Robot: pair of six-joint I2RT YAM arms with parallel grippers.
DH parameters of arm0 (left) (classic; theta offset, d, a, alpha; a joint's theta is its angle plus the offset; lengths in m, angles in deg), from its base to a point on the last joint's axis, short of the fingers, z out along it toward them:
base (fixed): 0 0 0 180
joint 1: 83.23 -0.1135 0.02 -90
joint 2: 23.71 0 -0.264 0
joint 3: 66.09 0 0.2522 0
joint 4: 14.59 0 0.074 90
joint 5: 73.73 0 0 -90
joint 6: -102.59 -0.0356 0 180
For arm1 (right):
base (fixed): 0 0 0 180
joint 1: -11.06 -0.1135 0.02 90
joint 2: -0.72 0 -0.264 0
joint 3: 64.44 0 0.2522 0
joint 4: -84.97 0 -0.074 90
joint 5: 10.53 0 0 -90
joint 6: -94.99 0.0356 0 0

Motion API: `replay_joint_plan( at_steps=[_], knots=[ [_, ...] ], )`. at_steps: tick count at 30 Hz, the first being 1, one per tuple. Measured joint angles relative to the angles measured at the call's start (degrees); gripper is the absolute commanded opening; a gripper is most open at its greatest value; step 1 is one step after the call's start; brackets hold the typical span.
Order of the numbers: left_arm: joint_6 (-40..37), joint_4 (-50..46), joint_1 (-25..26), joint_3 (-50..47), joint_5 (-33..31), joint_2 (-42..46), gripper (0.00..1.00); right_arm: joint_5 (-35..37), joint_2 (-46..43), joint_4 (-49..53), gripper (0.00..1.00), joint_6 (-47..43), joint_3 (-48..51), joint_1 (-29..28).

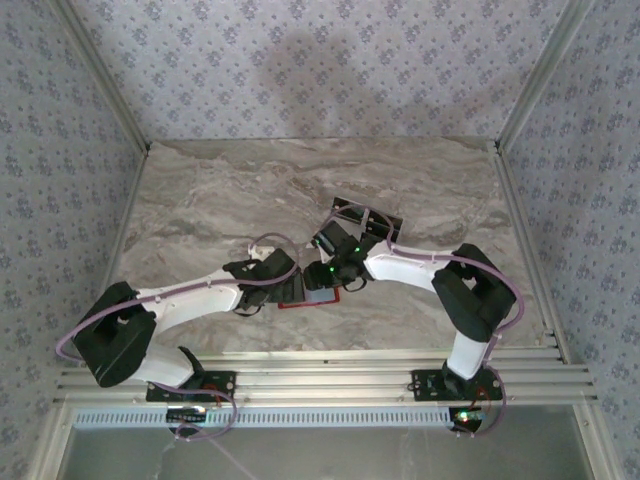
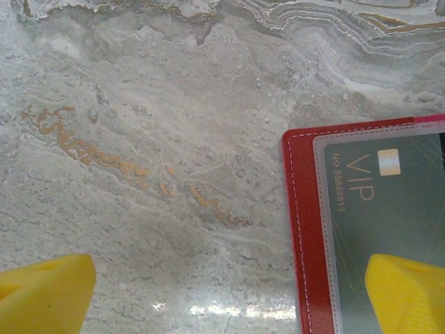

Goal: Put the credit cards into the card holder

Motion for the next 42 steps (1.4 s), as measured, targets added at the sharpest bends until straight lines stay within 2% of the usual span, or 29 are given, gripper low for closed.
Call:
replay_joint_plan(
  at_steps=[10,23,29,42],
  knots=[
    [0.07,-0.07,0.00,-0.50,-0.22,0.07,1.00,0.31,3.67,0.59,0.55,-1.44,-2.43,1.22],
    [0.17,0.42,0.00,-1.77,-0.26,0.76,1.00,-3.85,4.52,-2.36,0.55,0.59,-2.29,-0.13],
    [-0.24,3.63,0.00,-4.26,1.29,3.67,1.00,-4.66,5.16,-3.23,0.55,1.40,-2.29,-0.35],
    [-4.74,17.14,2.38,-12.87,9.62,13.73,1.00,-5.31,5.16,-3.76,0.55,3.43,-2.29,-0.33]
  ],
)
